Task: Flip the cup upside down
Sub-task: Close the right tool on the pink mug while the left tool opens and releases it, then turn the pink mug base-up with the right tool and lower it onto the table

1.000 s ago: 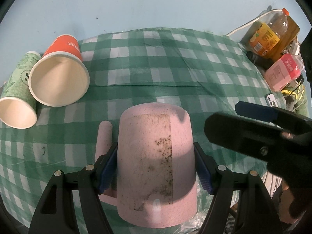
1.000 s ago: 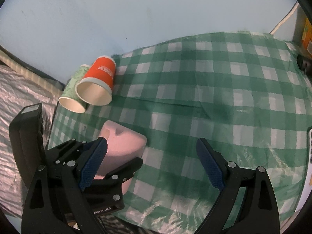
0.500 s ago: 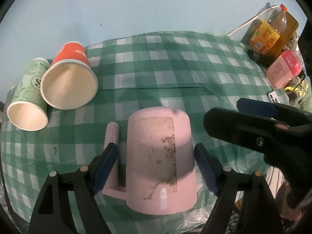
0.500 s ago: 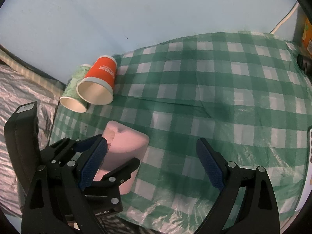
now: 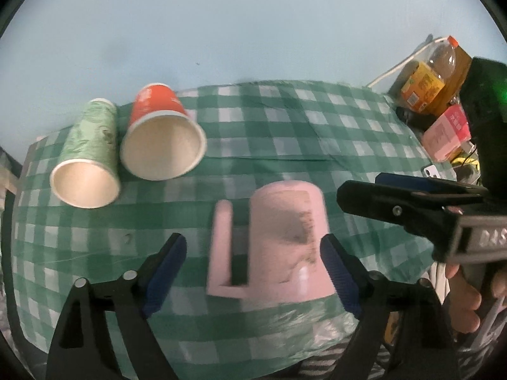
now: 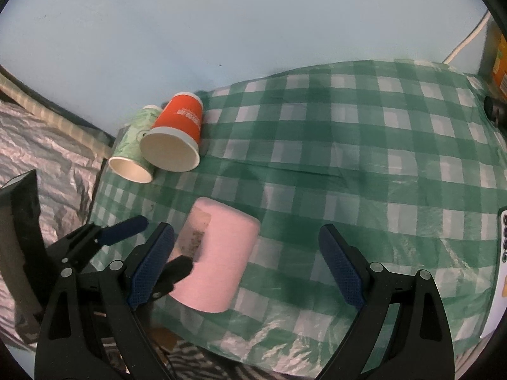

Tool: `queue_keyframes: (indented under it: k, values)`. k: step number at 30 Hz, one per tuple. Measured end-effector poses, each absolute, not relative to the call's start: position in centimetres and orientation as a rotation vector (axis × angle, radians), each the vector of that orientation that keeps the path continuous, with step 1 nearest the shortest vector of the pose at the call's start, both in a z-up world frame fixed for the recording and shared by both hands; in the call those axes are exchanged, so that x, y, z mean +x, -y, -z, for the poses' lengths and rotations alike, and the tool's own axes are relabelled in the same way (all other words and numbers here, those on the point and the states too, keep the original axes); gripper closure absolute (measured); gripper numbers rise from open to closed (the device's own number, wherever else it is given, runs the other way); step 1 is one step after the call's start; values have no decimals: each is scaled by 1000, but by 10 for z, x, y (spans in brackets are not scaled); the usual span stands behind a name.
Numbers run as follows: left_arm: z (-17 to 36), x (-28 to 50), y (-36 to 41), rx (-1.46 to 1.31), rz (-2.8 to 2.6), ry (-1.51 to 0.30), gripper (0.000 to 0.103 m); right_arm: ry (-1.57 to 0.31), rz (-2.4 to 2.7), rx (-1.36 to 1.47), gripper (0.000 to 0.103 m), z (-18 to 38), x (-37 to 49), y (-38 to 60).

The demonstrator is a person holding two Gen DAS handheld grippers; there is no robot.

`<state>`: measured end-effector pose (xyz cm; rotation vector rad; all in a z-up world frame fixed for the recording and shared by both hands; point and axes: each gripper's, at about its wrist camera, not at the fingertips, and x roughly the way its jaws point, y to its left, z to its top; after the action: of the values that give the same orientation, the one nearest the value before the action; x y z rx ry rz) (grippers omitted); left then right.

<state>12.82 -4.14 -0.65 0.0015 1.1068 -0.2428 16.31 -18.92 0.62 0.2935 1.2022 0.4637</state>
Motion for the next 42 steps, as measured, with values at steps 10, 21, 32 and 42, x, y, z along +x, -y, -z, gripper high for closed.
queue_keyframes:
  k: [10,21,32,42]
  values:
    - [12,129,-10,-51,168,-1096,15,-1312,-450,343,10,15,174,168]
    - [44,140,-36,-95,120,-1131,15,-1427,-443,368,10,47,187,141]
    - [57,148,-40,-118,109,-1143,15,-1498,-427,366,22,60,194,136]
    - [57,144,-45,-136,105,-1132,15,-1436,-460,348,26,53,191,137]
